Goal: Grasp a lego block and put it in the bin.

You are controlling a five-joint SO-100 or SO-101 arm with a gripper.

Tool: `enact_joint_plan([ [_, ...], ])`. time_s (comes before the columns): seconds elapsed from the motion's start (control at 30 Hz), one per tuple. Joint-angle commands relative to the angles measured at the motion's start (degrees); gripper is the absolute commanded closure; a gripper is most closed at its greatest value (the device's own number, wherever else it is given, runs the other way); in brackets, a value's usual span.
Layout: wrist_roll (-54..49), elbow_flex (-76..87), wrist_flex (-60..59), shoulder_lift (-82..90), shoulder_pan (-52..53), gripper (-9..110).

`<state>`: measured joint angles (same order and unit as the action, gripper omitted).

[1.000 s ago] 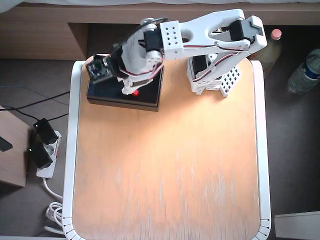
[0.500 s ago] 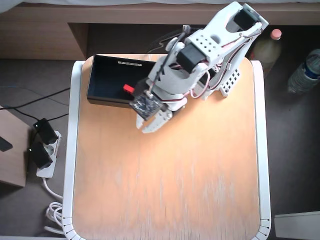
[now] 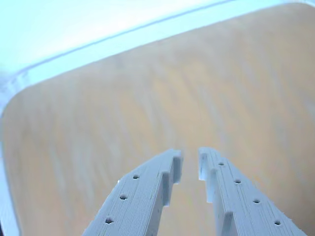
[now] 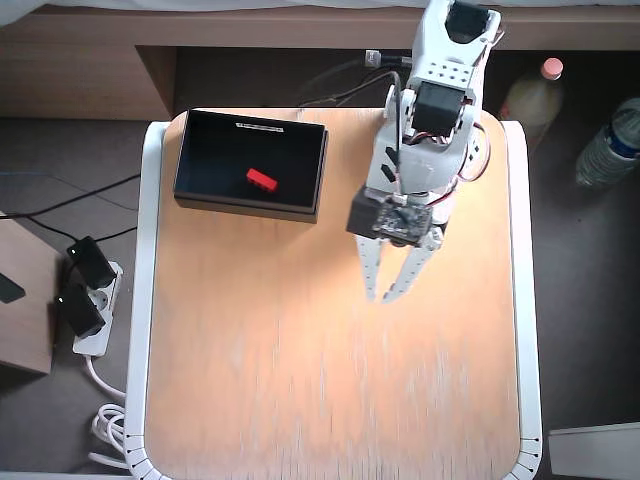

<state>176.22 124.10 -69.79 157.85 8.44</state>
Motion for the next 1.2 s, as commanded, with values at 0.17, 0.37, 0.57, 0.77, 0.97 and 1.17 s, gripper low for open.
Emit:
enact_joint_plan([
  [0.17, 1.3, 10.5, 1.7, 12.0, -7.3, 101],
  [0.37, 2.5, 21.1, 2.3, 19.4, -8.0, 101],
  [0.57, 2.8, 29.2, 3.5, 24.9, -8.1, 101],
  [0.77, 3.3, 35.6, 3.5, 29.2, -7.9, 101],
  [0.97, 2.7, 40.2, 3.4, 31.0, -7.8, 101],
  [1.17, 2.7, 45.2, 3.3, 31.0, -7.7, 101],
])
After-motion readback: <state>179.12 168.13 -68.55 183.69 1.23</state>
